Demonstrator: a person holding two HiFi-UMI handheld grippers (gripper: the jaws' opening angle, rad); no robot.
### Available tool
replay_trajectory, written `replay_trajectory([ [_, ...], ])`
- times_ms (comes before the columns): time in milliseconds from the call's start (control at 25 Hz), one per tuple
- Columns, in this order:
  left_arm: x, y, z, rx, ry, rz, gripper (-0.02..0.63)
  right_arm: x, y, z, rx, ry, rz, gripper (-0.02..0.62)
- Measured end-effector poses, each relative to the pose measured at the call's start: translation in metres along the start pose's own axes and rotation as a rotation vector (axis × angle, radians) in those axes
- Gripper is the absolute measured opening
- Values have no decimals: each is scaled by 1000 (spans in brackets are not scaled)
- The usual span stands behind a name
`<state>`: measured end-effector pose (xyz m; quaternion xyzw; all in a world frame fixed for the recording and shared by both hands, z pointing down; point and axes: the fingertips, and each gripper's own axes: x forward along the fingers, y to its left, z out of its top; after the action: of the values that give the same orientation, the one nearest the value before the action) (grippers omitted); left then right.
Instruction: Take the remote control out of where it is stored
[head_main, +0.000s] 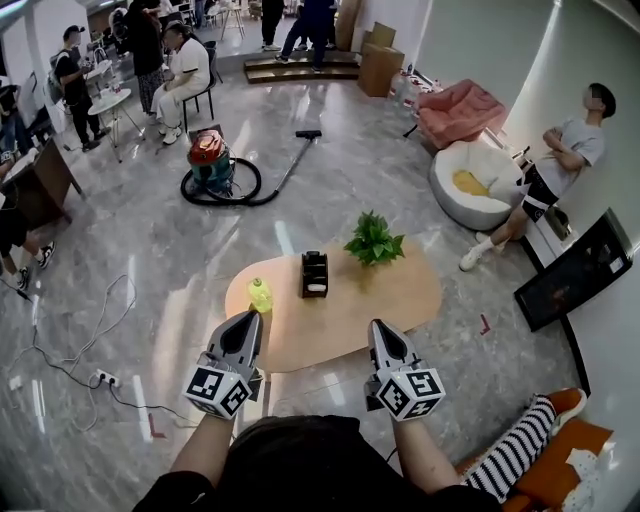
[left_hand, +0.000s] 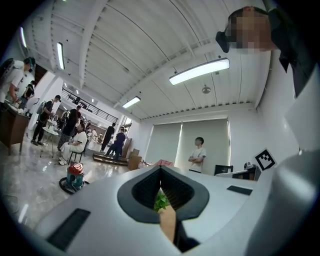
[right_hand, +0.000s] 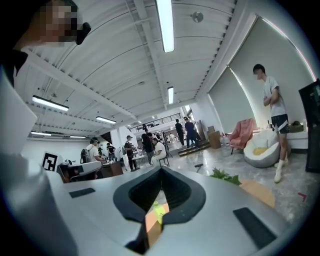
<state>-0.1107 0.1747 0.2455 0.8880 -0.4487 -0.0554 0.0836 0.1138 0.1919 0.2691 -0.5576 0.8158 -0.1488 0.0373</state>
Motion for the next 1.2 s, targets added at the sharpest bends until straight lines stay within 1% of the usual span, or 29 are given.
replay_trajectory([
  [120, 4, 16, -11, -32, 1, -3, 6, 11, 3, -11, 47, 27, 4, 8],
  [240, 11, 26, -22, -51, 20, -3, 6, 18, -4, -21, 29, 62, -20, 8],
  [400, 24, 31, -33, -51, 53, 5, 6, 30, -16, -34, 34, 113, -25, 8],
  [520, 33, 39, -46, -63, 68, 33, 6, 51, -23, -43, 26, 163, 4, 8],
  [680, 48, 63, -63, -94, 101, 86, 6, 93, -28, -45, -21, 196, 57, 8],
  [880, 70, 74, -80, -88, 165, 143, 6, 135, -57, -62, -8, 278, 96, 8],
  [1000, 88, 76, -95, -110, 190, 170, 6, 153, -76, -73, -14, 330, 114, 8],
  [1080, 101, 76, -102, -117, 209, 182, 6, 168, -88, -78, -18, 354, 130, 8],
  [1200, 128, 77, -107, -87, 249, 173, 6, 195, -97, -84, -16, 372, 163, 8],
])
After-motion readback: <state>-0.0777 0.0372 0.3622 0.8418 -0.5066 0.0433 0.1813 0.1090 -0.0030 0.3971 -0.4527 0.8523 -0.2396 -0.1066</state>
